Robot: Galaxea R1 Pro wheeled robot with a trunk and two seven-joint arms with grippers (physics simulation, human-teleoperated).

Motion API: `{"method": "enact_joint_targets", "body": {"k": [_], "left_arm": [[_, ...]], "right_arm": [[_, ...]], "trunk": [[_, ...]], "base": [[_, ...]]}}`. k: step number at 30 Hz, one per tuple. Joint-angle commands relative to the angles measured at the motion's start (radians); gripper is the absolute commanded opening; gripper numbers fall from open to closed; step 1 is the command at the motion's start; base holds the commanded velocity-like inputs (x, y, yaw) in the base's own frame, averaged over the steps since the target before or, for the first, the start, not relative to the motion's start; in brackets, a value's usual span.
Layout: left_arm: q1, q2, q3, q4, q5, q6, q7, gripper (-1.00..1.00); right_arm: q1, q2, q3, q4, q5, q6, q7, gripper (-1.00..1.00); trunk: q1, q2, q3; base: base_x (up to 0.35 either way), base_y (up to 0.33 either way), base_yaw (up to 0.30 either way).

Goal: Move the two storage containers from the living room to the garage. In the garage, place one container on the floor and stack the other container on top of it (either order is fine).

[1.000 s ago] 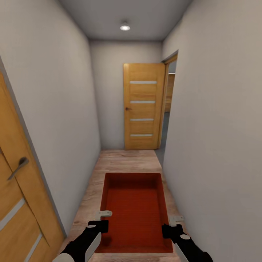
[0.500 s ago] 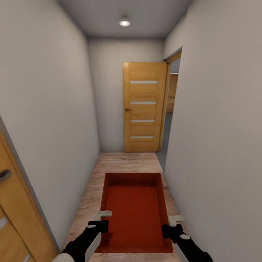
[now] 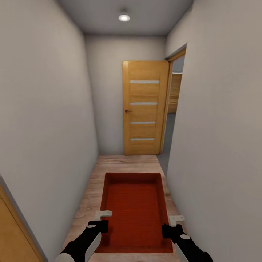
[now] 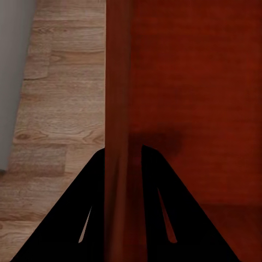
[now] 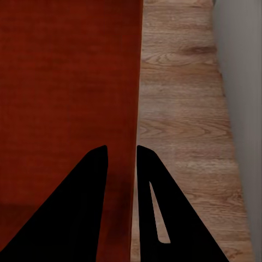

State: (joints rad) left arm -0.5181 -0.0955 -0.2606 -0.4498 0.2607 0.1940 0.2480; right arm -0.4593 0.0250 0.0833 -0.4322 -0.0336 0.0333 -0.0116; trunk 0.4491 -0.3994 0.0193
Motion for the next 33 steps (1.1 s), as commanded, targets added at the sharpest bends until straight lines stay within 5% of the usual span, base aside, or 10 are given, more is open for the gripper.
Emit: {"method": "enact_joint_targets", "body": {"k": [1, 33], "left_arm": [[0.001, -0.063, -0.069, -0.001, 0.022, 0.002, 0.010, -1.00], [0.001, -0.063, -0.069, -0.001, 0.022, 0.002, 0.010, -1.00]], "right_arm": [[-0.001, 0.046, -0.011, -0.056, -0.029, 0.004, -0.002, -1.00], [-0.001, 0.046, -0.011, -0.056, -0.029, 0.004, -0.002, -1.00]], "trunk": [[0.001, -0.001, 0.000], [0.001, -0.001, 0.000]], "base": [[0.329, 0.000, 0.000], [0.322, 0.073, 0.000]]}}
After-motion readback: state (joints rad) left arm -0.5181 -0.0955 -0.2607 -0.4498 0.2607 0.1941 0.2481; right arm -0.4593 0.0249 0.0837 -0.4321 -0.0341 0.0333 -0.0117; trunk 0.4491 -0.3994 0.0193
